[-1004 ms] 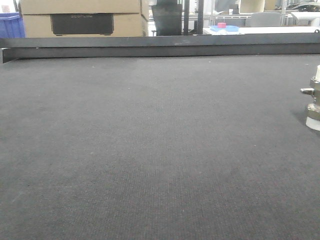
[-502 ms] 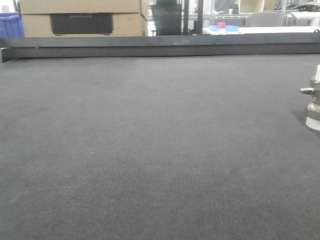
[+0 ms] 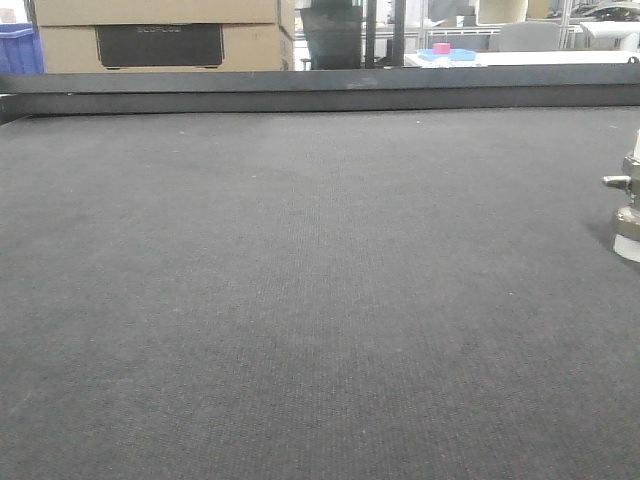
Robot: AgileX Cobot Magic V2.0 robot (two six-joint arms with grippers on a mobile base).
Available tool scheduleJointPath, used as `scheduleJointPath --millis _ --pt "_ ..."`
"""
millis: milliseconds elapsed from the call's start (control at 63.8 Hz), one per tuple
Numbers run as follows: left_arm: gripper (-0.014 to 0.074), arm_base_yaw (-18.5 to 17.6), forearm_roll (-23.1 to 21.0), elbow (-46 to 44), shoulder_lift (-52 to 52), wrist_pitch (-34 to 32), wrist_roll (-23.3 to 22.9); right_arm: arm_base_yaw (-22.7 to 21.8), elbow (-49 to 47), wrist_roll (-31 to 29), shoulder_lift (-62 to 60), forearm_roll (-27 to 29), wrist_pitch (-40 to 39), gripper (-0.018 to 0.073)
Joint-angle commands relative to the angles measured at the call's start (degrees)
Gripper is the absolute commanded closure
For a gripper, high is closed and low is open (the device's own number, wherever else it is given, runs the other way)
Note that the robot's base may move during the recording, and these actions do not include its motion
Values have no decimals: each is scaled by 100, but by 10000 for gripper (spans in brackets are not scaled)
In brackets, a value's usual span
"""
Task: Place valve from conveyor to right shelf box
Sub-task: 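Lower both grippers toward the two silver valves on the conveyor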
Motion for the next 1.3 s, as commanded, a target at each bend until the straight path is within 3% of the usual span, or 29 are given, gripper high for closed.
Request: scheduleJointPath --millis 0,141,235,345,424,565,675,894,1098,1286 --pt "496 9 81 -625 497 543 1 5 -542 -9 362 27 373 521" --pt "205 9 28 -1438 1301 971 1 5 -1046 -9 1077 27 423 178" --pt "71 9 -236 -1831 1868 1412 1 5 -1146 -9 1499 17 462 -16" --pt "15 -3 -668 -2298 2510 2006 -10 5 -1199 -9 1998 -8 306 -10" --pt "15 -68 -740 -2676 2903 2423 -52 5 -1493 -9 2418 -47 620 -10" --pt "15 -258 -740 -3199 3423 2912 -63 5 -2557 -9 3526 -357 1984 -10" --pt "15 -402 -750 -3387 3650 2928 -63 5 -3634 -9 4587 -427 3506 -10" --pt "15 -503 -750 -3422 3774 2938 -63 5 -5278 -9 6463 -427 5357 -10" --pt "15 -503 -750 -3422 3774 2938 -63 42 -6094 -121 7668 -427 5841 -10" --pt "15 -503 -750 -3422 3774 2938 -63 230 -6238 -121 8474 -427 5953 -10"
